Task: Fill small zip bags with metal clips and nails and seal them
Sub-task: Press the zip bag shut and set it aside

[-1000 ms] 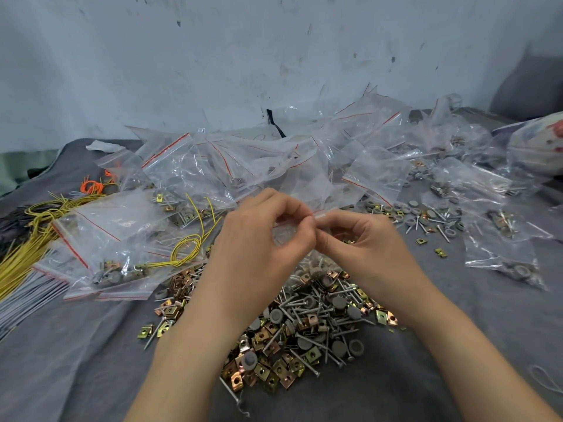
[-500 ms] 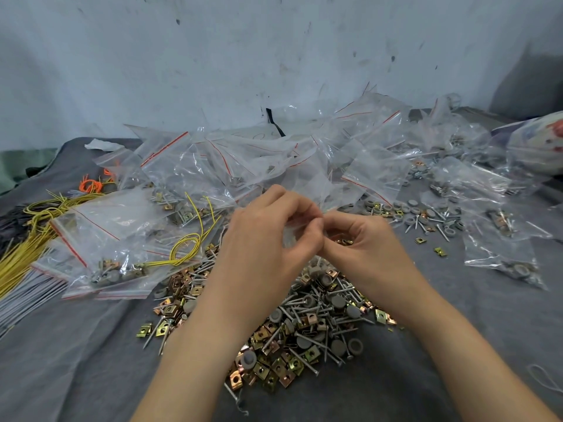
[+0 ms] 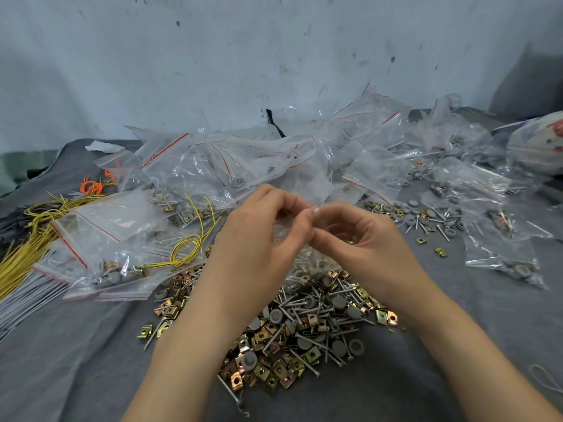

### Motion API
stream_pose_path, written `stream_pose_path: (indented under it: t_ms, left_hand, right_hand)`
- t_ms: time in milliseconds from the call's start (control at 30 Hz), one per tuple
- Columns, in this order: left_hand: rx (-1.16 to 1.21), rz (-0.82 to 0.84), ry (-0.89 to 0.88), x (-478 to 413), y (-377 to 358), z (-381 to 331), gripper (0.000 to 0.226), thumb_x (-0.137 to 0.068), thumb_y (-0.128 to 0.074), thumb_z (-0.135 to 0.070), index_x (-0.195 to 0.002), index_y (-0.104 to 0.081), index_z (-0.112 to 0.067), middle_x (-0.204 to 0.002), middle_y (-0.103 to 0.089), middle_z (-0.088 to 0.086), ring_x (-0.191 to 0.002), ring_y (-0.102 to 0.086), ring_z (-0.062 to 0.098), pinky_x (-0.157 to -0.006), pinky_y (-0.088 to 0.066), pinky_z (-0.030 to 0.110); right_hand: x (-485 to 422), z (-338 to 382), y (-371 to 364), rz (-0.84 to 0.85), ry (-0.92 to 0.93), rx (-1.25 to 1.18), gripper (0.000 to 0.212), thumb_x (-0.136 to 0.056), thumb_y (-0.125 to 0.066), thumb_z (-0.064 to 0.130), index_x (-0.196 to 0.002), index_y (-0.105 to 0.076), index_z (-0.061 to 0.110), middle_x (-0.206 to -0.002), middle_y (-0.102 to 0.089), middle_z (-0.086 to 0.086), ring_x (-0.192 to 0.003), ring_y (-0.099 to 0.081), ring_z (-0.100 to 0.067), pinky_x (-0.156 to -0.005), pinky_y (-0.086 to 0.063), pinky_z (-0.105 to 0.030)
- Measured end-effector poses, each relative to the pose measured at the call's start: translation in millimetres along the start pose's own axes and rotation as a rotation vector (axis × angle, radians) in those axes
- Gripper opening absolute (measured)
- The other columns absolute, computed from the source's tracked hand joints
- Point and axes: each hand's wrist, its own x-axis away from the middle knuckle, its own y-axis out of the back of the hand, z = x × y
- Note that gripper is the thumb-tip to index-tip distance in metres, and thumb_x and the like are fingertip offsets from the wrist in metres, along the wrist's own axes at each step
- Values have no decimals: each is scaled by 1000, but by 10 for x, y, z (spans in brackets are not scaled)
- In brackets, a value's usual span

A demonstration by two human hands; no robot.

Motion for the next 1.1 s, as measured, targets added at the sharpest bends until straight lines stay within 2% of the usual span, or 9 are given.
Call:
stream_pose_path:
  t_ms: [267,333,433,500,633,767,933,1033,1100]
  left_hand:
    - [-2,4,19,6,-2,45,7,-93,-64,-33,-94,-69,-28,-90,-62,-17,-89,-61,1,-77,-44,12]
    - [-8,16,37,4,7,78,9,-92,-63,-34,-94,-70,-27,-89,-62,-16,-88,-60,0,-77,-44,14]
    - [-45,34,42,13,6,90,15,-91,-58,-42,-94,-67,-30,-90,-61,-17,-87,-60,-2,-75,-47,18]
    - [-65,34,23,25,-16,66,16,-91,-55,-44,-93,-64,-31,-90,-60,-18,-86,-60,-2,-75,-48,20]
    - [-88,0,-4,41,-42,30,18,-92,-54,-42,-94,-64,-27,-90,-58,-16,-85,-60,2,-75,-52,35]
    - [-88,0,-5,37,-55,3,19,-92,-54,-42,-95,-66,-27,-90,-59,-17,-85,-59,1,-76,-52,36]
    - [-61,-1,3,41,-59,2,22,-91,-54,-45,-94,-66,-26,-90,-61,-15,-86,-60,1,-78,-53,38]
    - [-59,-1,-7,50,-51,17,19,-94,-53,-45,-92,-63,-29,-89,-61,-16,-86,-60,1,-77,-53,37]
    - [-65,-9,-13,60,-42,41,14,-95,-55,-44,-91,-62,-32,-89,-61,-17,-86,-61,0,-77,-53,35]
  right_hand:
    - [-21,-33,-25,-61,-35,-89,15,-76,-72,32,-85,-72,20,-91,-74,-9,-92,-66,-39,-91,-52,-55]
    - [-27,-43,-23,-66,-41,-90,17,-77,-71,31,-87,-71,17,-93,-75,-9,-92,-69,-33,-93,-53,-51]
    - [-35,-38,-24,-60,-34,-129,21,-79,-69,33,-94,-71,19,-92,-74,-8,-86,-70,-17,-87,-56,-33]
    - [-46,-23,-32,-93,-24,-150,20,-79,-71,35,-92,-71,19,-91,-75,-9,-86,-71,-19,-84,-55,-28]
    - [-52,-14,-89,-164,1,-114,18,-83,-68,37,-86,-70,19,-84,-73,-6,-82,-68,-17,-81,-54,-30]
    - [-44,-20,-152,-220,20,-88,13,-91,-64,32,-84,-65,21,-76,-69,11,-76,-62,-8,-72,-51,-26]
    - [-34,-16,-140,-311,40,-47,16,-97,-63,20,-81,-63,23,-78,-67,-5,-71,-57,-36,-69,-48,-46]
    - [-34,-14,-105,-349,48,-27,16,-97,-63,20,-82,-64,22,-77,-66,-7,-68,-56,-31,-64,-48,-38]
    - [-54,-16,-65,-393,26,-58,20,-98,-62,15,-81,-65,24,-72,-65,2,-67,-56,-16,-62,-47,-25]
